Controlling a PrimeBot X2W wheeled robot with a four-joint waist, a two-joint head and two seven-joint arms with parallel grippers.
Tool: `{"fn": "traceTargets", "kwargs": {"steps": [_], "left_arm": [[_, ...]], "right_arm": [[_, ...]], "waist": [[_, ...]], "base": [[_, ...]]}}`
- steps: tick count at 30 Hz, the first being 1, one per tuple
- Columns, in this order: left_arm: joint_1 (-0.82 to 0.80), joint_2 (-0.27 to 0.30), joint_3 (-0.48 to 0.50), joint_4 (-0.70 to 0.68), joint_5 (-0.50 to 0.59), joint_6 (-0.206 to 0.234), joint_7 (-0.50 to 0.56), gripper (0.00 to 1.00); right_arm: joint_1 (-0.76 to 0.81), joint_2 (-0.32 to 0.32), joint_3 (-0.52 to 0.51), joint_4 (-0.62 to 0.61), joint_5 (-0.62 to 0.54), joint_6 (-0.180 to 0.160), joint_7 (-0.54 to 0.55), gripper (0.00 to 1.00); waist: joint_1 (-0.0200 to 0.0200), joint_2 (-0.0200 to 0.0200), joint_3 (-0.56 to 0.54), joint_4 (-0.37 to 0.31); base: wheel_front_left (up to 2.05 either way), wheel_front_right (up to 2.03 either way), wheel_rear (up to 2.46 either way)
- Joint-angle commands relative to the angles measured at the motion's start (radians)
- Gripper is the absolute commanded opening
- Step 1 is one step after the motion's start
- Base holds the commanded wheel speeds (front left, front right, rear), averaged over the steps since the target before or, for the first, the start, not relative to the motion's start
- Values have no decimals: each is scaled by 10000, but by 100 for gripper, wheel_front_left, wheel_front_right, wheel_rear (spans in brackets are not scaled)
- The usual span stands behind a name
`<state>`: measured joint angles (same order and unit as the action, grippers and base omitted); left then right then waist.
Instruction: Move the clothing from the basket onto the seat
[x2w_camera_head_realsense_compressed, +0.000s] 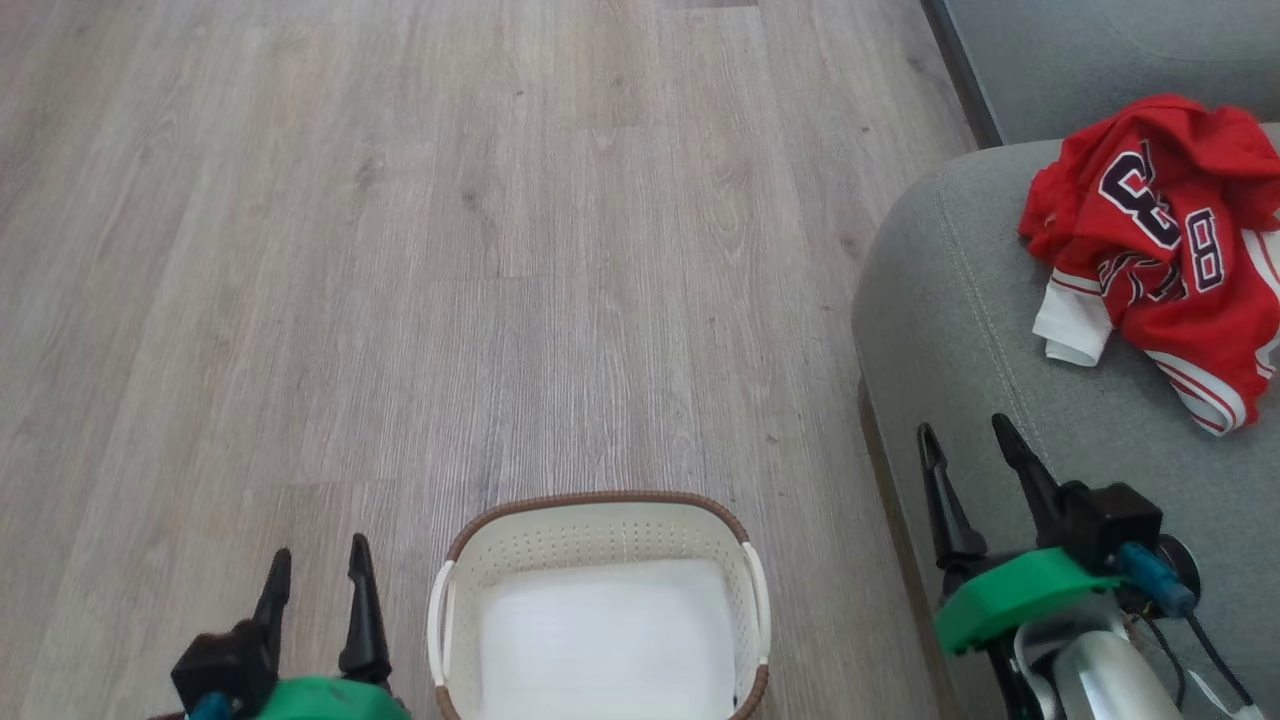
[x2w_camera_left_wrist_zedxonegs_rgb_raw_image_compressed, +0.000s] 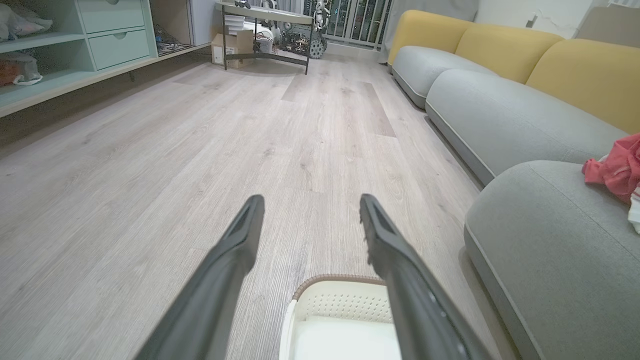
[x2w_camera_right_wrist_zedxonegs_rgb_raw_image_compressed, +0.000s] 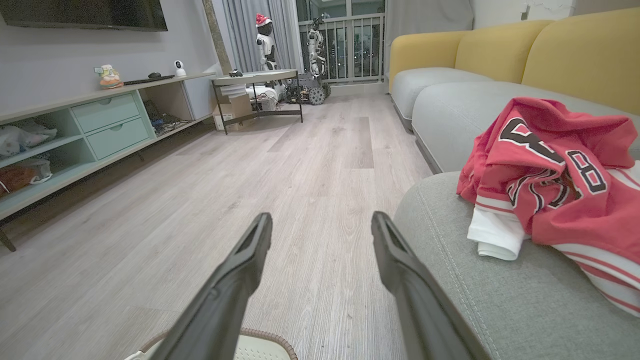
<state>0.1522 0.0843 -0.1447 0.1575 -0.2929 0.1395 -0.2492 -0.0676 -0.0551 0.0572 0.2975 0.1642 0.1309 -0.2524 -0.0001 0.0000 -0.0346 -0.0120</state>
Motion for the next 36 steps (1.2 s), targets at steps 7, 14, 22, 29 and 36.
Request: {"fn": "traceTargets", "kwargs": {"steps": [7,14,22,29,36], "left_arm": [[129,-106,-36,622,-143,-98,63,0],[-28,-119,113,645,-882,-246,266,0],[-206,-134,283,664,-1719,-413,496,0],[-360,-147,432,677,-2455,-561,698,0],[-514,-160,581,690,-3191,-708,900,0]], "right_arm": [[260,1,14,687,146,2,54,0],[222,3,-85,618,957,2,260,0],[182,6,-197,538,1878,1,493,0],[144,9,-294,469,2687,1,697,0],[107,12,-392,400,3496,1,901,0]], "waist": [[1,0,1,0],[1,0,22,7],[1,0,46,15],[1,0,67,22],[1,0,89,29]], "base": [[0,0,0],[0,0,0],[0,0,0],[0,0,0],[0,0,0]]}}
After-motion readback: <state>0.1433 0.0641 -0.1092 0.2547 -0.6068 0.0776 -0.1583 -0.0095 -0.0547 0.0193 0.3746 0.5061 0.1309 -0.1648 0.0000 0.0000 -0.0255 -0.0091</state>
